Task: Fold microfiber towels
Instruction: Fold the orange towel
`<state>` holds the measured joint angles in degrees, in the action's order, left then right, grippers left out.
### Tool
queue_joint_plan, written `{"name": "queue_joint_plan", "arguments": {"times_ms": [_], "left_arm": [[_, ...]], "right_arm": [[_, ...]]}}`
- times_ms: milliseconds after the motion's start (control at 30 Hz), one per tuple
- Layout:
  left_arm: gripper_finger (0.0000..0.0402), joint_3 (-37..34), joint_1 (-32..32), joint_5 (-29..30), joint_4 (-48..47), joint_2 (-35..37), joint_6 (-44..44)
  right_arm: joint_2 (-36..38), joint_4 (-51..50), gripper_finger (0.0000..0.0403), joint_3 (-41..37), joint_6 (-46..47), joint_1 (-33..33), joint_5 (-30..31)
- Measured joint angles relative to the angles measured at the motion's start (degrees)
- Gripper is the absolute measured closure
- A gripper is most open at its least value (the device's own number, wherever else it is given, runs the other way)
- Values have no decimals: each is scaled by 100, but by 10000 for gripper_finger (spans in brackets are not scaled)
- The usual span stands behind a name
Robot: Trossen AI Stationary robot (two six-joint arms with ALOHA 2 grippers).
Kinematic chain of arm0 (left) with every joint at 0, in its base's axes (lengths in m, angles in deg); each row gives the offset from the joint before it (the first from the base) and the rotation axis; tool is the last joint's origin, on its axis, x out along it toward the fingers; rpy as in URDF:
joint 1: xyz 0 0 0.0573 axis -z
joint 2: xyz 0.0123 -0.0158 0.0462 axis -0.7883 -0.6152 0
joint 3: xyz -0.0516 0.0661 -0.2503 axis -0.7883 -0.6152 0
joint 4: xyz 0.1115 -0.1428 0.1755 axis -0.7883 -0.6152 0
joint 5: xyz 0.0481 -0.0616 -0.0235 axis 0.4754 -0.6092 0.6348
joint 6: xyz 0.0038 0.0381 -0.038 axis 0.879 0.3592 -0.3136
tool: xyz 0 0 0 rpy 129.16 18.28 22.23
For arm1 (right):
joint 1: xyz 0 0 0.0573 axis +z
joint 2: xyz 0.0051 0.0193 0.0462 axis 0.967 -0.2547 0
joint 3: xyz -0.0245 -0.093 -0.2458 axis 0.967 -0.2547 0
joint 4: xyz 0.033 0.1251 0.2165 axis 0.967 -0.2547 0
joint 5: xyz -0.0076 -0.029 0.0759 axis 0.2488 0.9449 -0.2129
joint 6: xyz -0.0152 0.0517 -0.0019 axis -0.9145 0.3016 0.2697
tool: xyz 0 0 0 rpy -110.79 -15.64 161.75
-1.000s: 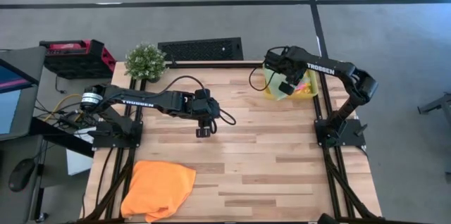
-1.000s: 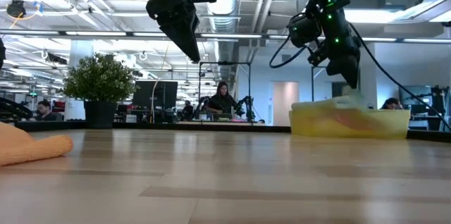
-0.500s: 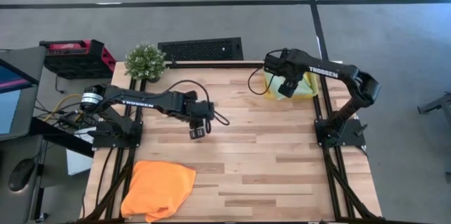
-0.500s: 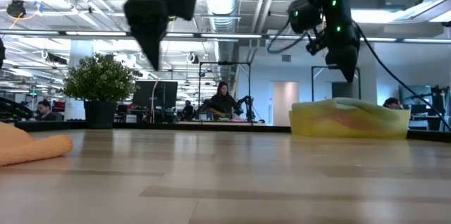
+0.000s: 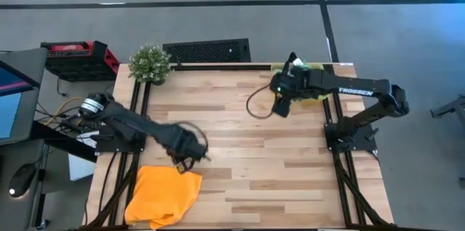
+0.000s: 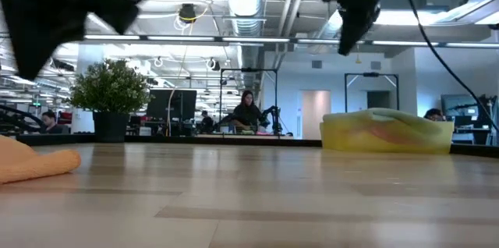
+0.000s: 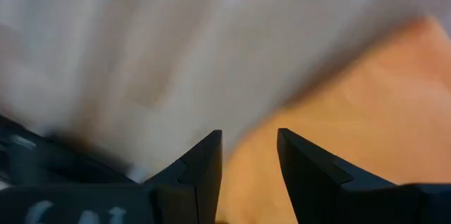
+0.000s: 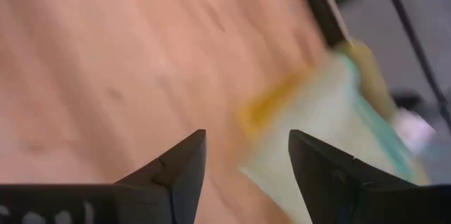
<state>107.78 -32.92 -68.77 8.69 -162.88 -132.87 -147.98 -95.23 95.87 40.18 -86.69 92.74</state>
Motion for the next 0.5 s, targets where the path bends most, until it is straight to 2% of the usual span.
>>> {"name": "queue_joint_plan", "arguments": {"times_ms": [133,267,500], "left_arm": [[271,-263,666,-523,401,0,-639],[271,-641,1028,-1300,1131,0,-805],[271,-1275,1150,-1360,1934,-7,-755]], "right_arm": [[20,649,177,2,0,686,-138],[-75,1098,177,-1,-42,1345,-156],[-369,1961,178,13,-328,2237,-542]]}}
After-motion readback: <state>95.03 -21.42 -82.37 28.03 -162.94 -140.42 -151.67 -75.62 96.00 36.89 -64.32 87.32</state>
